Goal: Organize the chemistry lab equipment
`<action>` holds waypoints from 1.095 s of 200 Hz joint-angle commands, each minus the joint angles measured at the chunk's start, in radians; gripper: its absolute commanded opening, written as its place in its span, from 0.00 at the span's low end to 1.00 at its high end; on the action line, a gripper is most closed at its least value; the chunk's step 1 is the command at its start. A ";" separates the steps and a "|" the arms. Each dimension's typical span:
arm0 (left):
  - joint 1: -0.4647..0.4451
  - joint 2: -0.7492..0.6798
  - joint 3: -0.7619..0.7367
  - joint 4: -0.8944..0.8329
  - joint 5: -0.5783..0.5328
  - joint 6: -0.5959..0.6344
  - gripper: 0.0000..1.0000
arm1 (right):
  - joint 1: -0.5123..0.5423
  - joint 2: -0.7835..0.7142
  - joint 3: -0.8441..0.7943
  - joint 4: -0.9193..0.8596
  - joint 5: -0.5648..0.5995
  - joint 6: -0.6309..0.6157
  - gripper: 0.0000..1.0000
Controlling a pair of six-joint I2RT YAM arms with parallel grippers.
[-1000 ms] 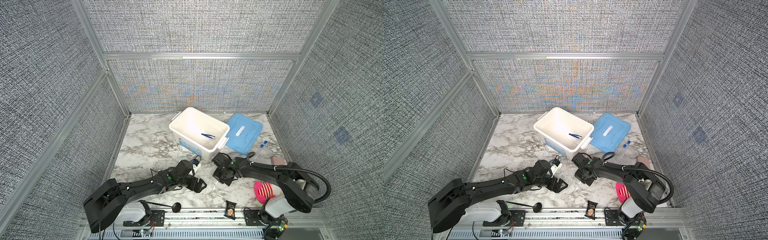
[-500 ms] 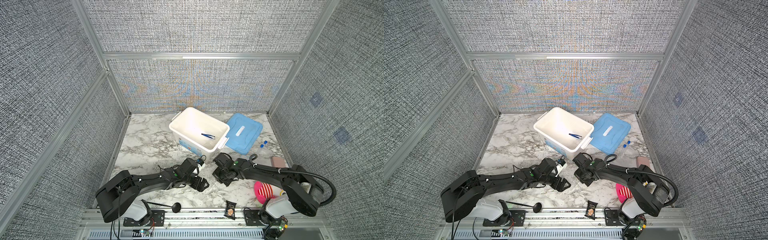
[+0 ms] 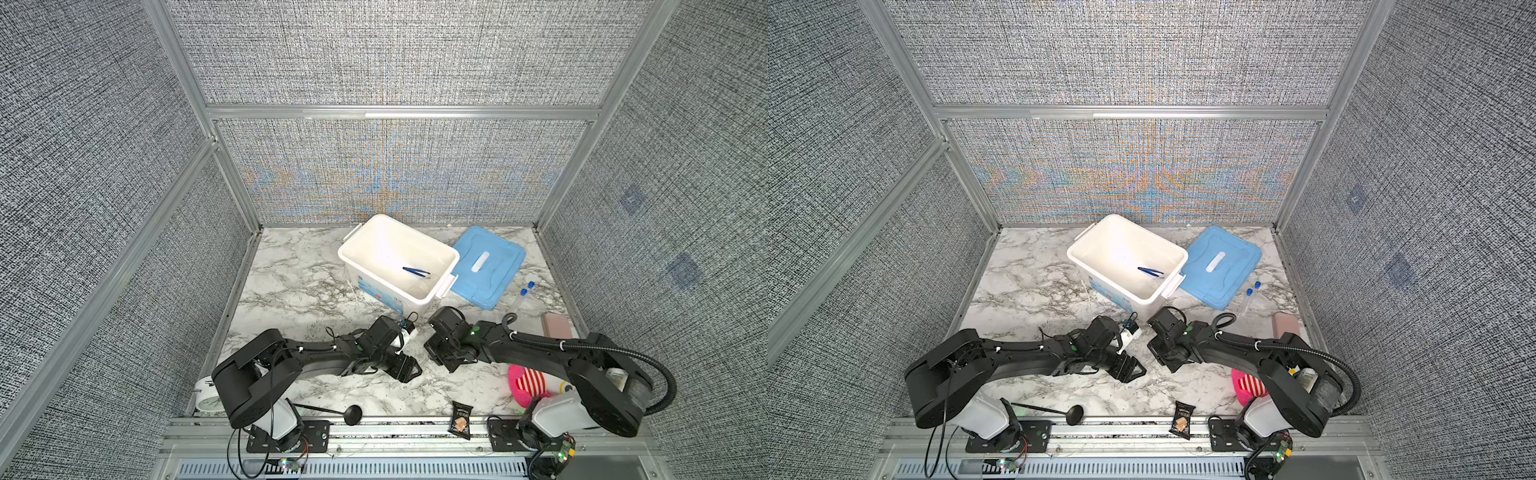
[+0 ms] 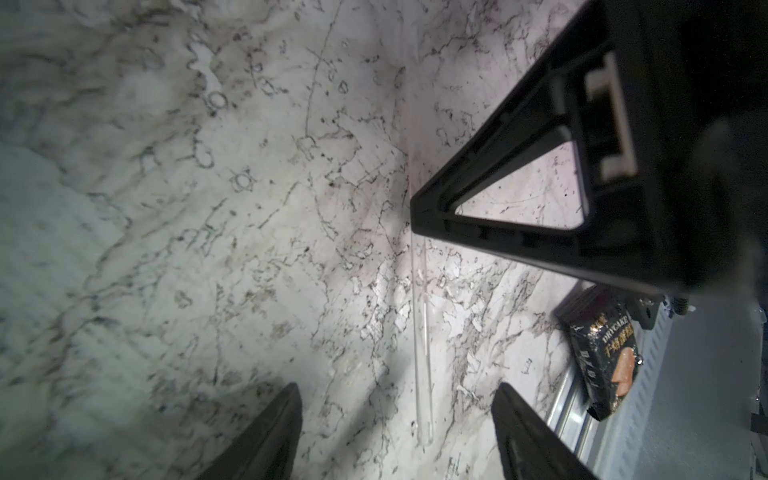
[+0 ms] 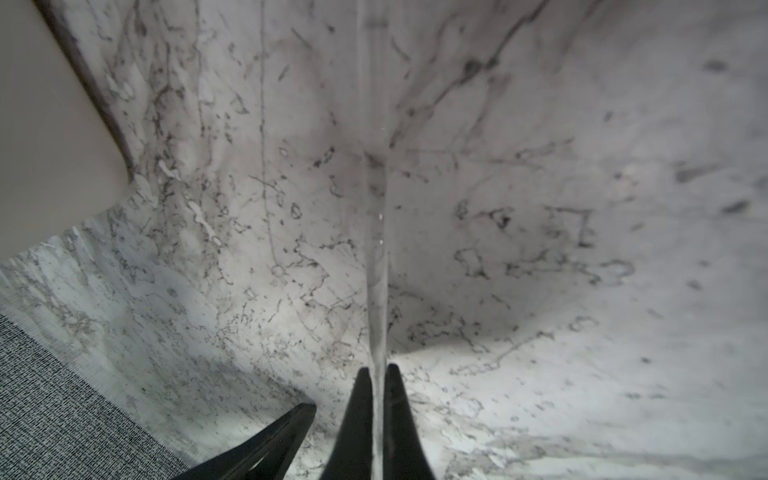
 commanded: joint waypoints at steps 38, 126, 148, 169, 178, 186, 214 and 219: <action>-0.001 -0.006 -0.012 0.006 -0.004 0.002 0.66 | 0.008 0.020 0.005 0.095 -0.027 0.042 0.03; 0.000 -0.019 0.005 -0.110 -0.146 -0.006 0.66 | 0.000 -0.136 0.004 -0.167 0.149 -0.037 0.32; 0.000 -0.028 0.013 -0.158 -0.194 0.003 0.65 | -0.014 -0.199 -0.036 -0.187 0.171 -0.031 0.33; 0.000 -0.028 0.038 -0.238 -0.249 0.033 0.61 | -0.025 -0.250 -0.065 -0.203 0.189 -0.029 0.34; -0.001 -0.022 0.051 -0.271 -0.263 0.048 0.59 | -0.030 -0.271 -0.072 -0.209 0.197 -0.031 0.34; -0.001 -0.022 0.060 -0.292 -0.270 0.061 0.58 | -0.035 -0.287 -0.073 -0.216 0.208 -0.034 0.34; -0.016 -0.017 0.114 -0.396 -0.291 0.106 0.49 | -0.061 -0.336 -0.058 -0.252 0.235 -0.067 0.35; -0.022 -0.013 0.123 -0.411 -0.299 0.110 0.49 | -0.068 -0.343 -0.057 -0.255 0.235 -0.074 0.35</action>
